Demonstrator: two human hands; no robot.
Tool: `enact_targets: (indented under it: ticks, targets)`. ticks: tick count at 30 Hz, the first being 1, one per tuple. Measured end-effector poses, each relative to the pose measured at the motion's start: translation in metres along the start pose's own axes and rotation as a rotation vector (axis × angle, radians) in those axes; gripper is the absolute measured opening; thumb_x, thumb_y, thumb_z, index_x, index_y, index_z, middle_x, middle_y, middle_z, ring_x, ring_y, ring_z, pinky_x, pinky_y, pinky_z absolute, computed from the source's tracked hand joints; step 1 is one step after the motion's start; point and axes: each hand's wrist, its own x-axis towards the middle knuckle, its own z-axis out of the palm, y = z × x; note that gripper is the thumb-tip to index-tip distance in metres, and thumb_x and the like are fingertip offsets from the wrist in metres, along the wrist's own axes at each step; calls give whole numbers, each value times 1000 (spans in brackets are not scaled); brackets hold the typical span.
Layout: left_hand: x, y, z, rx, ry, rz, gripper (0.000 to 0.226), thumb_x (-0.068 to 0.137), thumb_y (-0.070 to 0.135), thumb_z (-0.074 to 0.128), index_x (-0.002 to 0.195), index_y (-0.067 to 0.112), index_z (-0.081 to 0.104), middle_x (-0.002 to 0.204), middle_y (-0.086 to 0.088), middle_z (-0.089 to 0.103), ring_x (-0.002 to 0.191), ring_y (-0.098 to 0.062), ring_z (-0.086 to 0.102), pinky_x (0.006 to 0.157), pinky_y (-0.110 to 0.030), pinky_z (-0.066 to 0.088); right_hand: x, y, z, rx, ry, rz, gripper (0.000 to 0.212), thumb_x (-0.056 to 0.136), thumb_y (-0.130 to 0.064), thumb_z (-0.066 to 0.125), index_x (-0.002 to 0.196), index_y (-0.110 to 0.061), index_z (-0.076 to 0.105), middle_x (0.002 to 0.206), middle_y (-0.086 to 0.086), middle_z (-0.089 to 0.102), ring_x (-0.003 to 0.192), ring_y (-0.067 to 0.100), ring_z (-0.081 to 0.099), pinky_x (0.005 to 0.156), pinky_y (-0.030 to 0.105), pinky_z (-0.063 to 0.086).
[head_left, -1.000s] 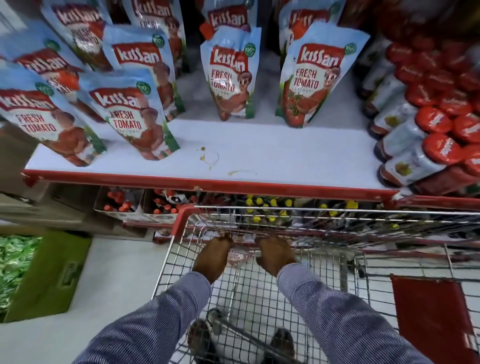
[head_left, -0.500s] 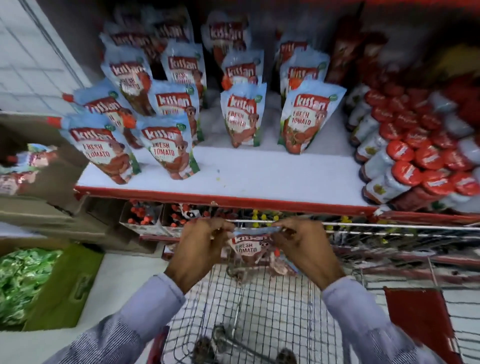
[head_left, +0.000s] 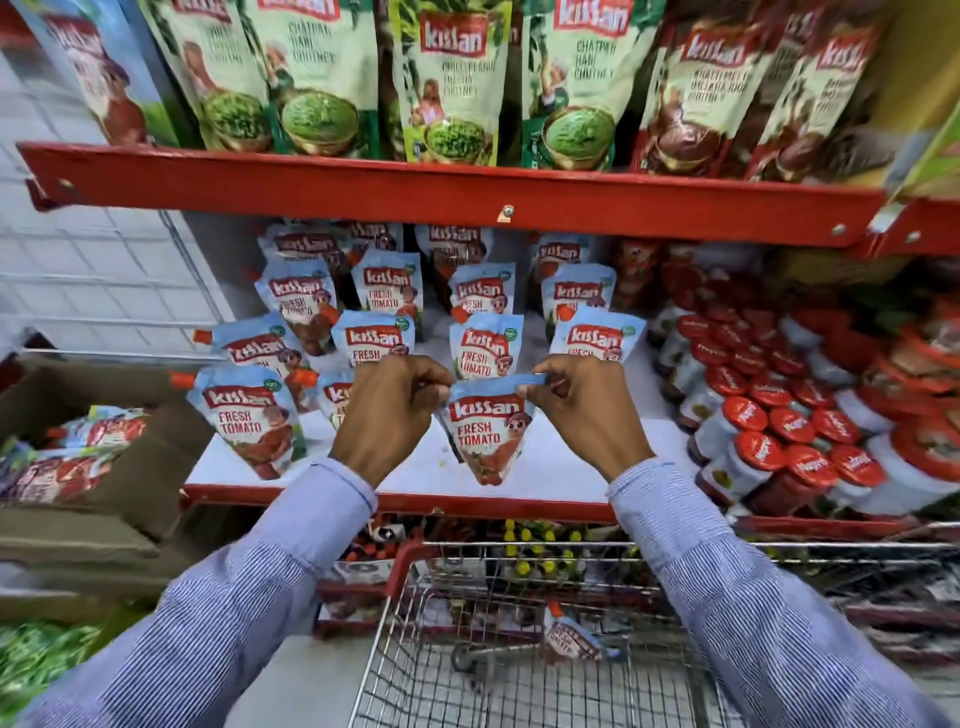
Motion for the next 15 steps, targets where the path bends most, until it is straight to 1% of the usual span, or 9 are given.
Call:
enact_targets:
  ticks: [3, 6, 7, 8, 9, 10, 11, 13, 15]
  targets:
    - [13, -16, 19, 16, -34, -37, 17, 86, -1, 61, 90, 4, 76, 84, -13, 75, 67, -19, 61, 60, -16, 39, 12, 14, 21, -52, -35, 38, 8, 84, -17, 72, 89, -11, 72, 81, 2, 72, 61, 5, 53, 62, 20, 40]
    - [15, -21, 31, -22, -58, -47, 17, 87, 2, 64, 99, 5, 74, 95, -13, 77, 76, -18, 66, 78, -22, 52, 13, 28, 31, -37, -44, 80, 11, 84, -14, 70, 94, -12, 72, 91, 8, 76, 71, 13, 62, 72, 28, 53]
    - [15, -22, 33, -12, -40, -26, 18, 86, 3, 66, 102, 7, 74, 99, -12, 77, 81, -20, 69, 83, -25, 54, 12, 31, 30, -27, -33, 80, 14, 84, -14, 70, 98, -12, 71, 92, 7, 75, 73, 14, 63, 75, 26, 54]
    - [11, -22, 35, 9, -4, 10, 20, 84, 4, 68, 103, 8, 73, 104, -12, 76, 86, -23, 70, 85, -27, 54, 11, 34, 27, -13, -24, 83, 21, 82, -15, 72, 103, -12, 70, 94, 6, 74, 74, 14, 64, 75, 21, 52]
    - [5, -24, 38, 25, 44, 48, 22, 84, 6, 69, 105, 10, 72, 109, -12, 74, 89, -25, 71, 86, -30, 56, 7, 37, 23, 14, -16, 83, 29, 81, -15, 74, 109, -12, 68, 95, 3, 72, 73, 12, 63, 72, 11, 49]
    - [-3, -23, 41, 26, 98, 83, 22, 84, 9, 69, 106, 12, 71, 113, -11, 71, 86, -24, 70, 83, -32, 57, 2, 41, 19, 45, -3, 77, 35, 80, -17, 76, 113, -12, 66, 96, 0, 70, 70, 9, 63, 68, 3, 46]
    - [-15, -20, 46, 10, 129, 108, 20, 86, 12, 68, 106, 14, 69, 115, -9, 68, 79, -21, 70, 78, -32, 58, -5, 46, 14, 66, 26, 65, 37, 79, -19, 76, 114, -14, 65, 98, -3, 69, 68, 4, 62, 66, -2, 43]
    - [-45, -14, 65, -28, 123, 155, 13, 89, 17, 66, 102, 15, 69, 112, -6, 64, 69, -14, 65, 72, -31, 58, -27, 62, 6, 97, 102, 28, 29, 82, -21, 74, 109, -16, 68, 99, -6, 70, 65, 0, 62, 62, 2, 45]
    - [-76, -10, 93, -18, 18, 158, 10, 89, 18, 67, 97, 15, 70, 107, -5, 66, 72, -11, 63, 71, -26, 57, -60, 86, 6, 130, 148, 31, 12, 85, -16, 69, 97, -18, 71, 87, -7, 70, 62, 5, 63, 60, 10, 48]
